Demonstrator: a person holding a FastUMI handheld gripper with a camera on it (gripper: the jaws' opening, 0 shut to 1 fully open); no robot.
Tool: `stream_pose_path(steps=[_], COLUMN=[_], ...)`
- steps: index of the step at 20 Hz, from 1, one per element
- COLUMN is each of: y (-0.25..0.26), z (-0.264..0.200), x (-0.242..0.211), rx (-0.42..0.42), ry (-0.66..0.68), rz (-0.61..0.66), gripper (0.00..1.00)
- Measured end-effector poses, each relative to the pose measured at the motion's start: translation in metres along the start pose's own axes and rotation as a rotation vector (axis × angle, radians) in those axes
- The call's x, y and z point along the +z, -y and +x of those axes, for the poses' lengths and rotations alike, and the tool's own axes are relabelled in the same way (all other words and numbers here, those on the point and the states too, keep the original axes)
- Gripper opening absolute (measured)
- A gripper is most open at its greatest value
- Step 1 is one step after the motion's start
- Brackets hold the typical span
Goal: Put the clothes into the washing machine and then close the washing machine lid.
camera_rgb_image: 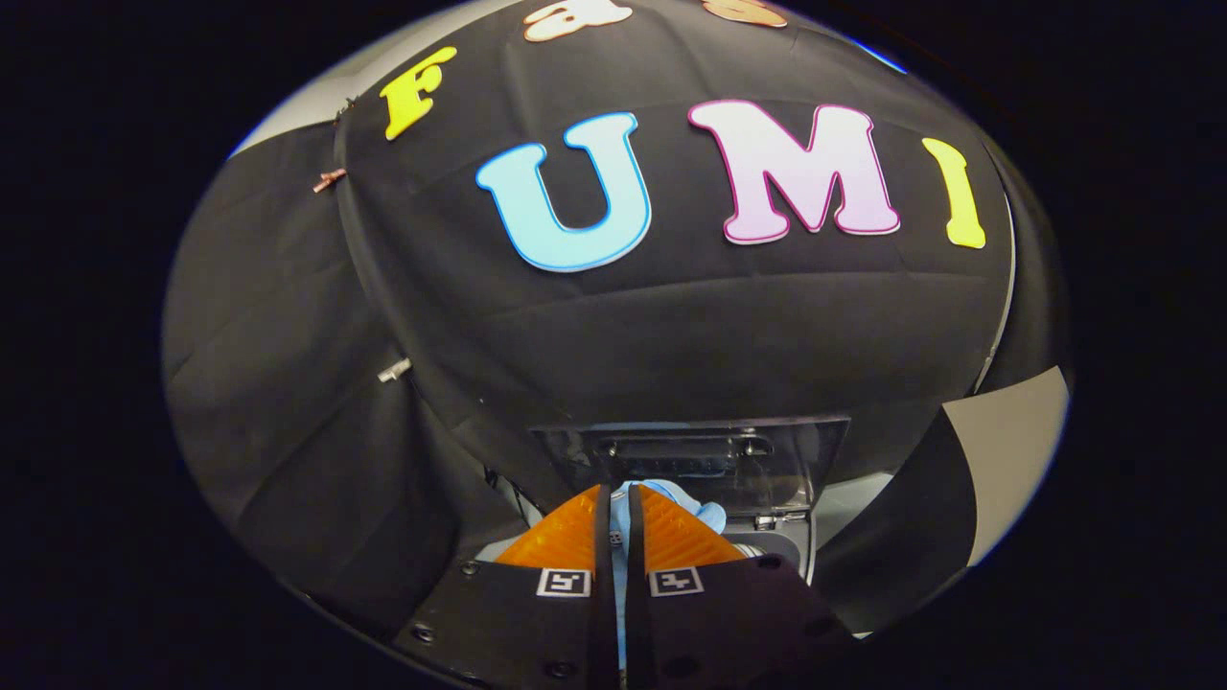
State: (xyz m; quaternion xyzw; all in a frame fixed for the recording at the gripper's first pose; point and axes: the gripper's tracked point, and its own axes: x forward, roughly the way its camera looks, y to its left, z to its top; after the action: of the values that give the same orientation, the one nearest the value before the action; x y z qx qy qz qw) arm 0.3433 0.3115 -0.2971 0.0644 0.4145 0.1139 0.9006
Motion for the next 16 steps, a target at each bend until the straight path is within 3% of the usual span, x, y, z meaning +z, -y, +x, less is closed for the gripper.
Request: stream_pose_path(steps=[10, 16], y=[0.017, 0.025], z=[0.055, 0.071], x=[-0.075, -0.095], rx=[-0.055, -0.097], ry=[-0.217, -0.267], rz=[-0.006, -0.005], gripper=[0.08, 0.08])
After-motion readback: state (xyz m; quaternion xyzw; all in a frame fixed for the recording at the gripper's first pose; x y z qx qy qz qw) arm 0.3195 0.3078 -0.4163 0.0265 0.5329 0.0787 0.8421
